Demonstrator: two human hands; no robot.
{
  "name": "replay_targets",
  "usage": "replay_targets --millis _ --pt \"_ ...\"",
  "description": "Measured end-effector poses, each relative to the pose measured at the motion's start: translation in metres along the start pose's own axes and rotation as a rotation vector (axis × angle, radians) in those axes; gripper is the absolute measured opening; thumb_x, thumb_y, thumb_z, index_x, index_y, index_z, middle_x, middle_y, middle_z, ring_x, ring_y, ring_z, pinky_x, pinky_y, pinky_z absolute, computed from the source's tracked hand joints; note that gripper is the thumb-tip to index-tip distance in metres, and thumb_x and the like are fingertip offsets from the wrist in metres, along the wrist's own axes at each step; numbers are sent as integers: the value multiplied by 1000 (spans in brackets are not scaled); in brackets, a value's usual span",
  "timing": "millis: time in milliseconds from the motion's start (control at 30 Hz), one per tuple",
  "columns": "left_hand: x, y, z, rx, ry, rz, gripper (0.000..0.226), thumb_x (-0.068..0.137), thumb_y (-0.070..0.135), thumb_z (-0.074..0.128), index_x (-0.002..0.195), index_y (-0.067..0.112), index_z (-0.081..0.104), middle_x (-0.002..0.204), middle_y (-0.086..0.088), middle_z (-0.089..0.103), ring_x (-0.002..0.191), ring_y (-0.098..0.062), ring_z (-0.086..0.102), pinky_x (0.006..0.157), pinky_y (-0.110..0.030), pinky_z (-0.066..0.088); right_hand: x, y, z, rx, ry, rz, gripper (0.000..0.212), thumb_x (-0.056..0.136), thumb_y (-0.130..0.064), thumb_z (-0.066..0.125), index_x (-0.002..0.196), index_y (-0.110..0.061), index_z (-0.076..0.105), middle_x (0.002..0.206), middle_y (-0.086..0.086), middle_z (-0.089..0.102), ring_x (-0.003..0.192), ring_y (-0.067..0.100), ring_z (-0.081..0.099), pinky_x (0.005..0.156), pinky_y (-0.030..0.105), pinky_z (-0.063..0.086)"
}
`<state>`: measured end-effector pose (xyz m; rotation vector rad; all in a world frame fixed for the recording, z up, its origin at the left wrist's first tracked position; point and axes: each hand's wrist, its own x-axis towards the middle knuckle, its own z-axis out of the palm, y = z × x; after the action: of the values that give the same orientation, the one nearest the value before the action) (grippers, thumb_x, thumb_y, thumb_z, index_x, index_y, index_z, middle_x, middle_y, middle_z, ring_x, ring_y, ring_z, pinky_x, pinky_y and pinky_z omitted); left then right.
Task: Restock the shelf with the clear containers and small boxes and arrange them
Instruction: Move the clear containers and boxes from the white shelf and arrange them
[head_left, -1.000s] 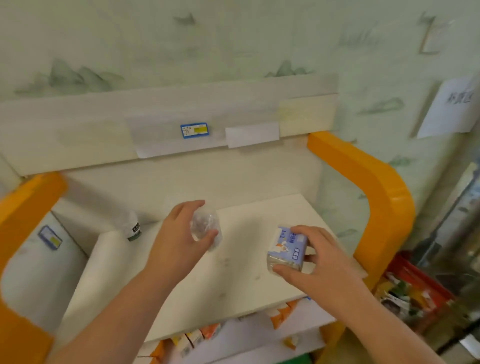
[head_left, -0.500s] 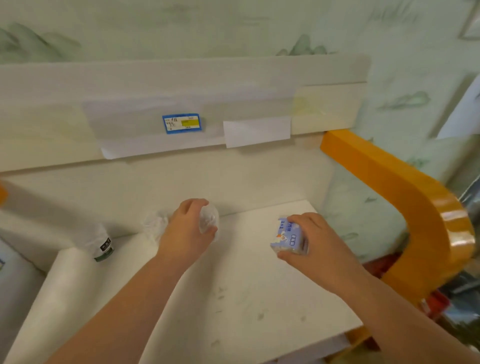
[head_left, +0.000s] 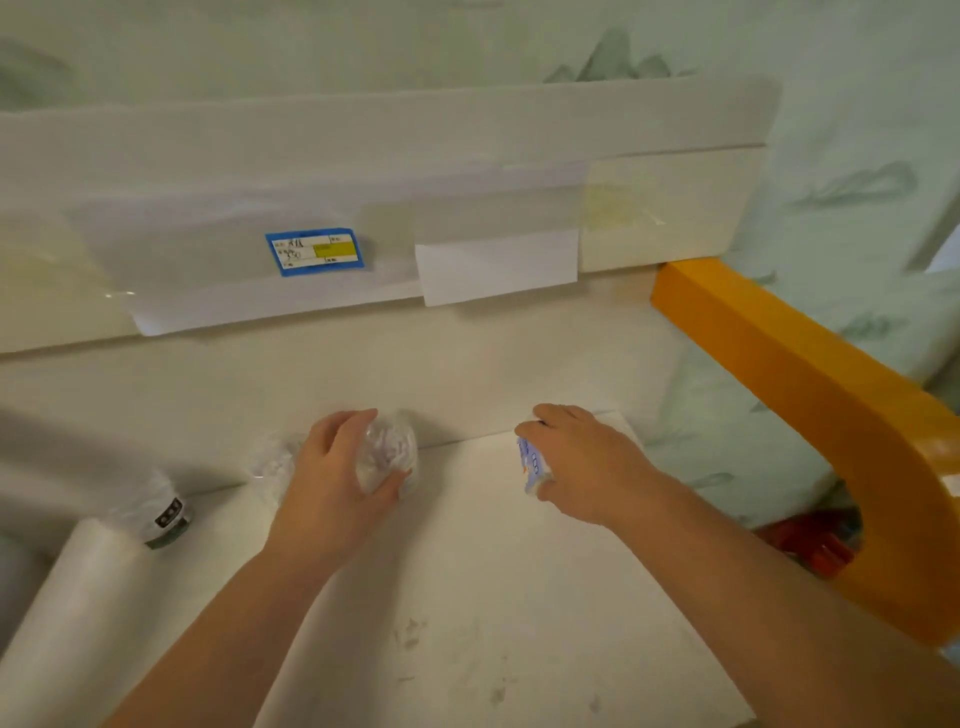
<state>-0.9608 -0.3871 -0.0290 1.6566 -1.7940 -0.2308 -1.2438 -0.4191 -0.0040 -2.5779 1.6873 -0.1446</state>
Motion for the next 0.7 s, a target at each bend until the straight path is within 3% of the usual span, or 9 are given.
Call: replay_targets --millis 100,267,333,467,567,700 --pt "-5 -1 -2 1 -10 -3 74 74 30 82 139 23 48 136 0 44 123 -16 47 105 -24 33 11 -3 6 2 -15 -60 48 88 -27 63 133 -24 46 137 -3 42 131 21 37 96 39 47" --pt "-10 1 -15 0 5 24 74 73 31 82 138 26 47 132 4 46 116 -14 52 102 -28 40 8 -4 11 109 12 -20 74 87 -37 66 150 -27 30 159 -2 20 145 20 20 113 37 33" --pt "-13 3 -24 21 17 37 73 74 33 80 139 27 46 130 6 46 114 -12 51 99 -24 39 1 -8 12 143 110 4 72 83 -41 69 146 -25 38 153 0 32 140 22 31 110 37 36" --pt "-19 4 -45 83 54 59 68 75 35 77 136 27 49 131 6 47 120 -15 48 99 -24 37 -13 -30 1 278 361 25 48 80 -38 74 123 -23 57 120 -7 51 109 17 52 93 32 46" --pt "-25 6 -63 129 93 56 69 76 35 77 138 27 48 135 4 47 125 -21 46 102 -33 41 -21 -55 -15 334 467 0 43 80 -35 74 119 -25 59 117 -10 54 105 14 55 92 33 48" --pt "-45 17 -92 156 152 69 67 78 36 75 139 27 48 138 5 45 130 -19 40 104 -33 38 -33 -85 -36 335 507 -25 44 80 -35 72 121 -27 57 121 -10 53 108 13 54 96 37 46"
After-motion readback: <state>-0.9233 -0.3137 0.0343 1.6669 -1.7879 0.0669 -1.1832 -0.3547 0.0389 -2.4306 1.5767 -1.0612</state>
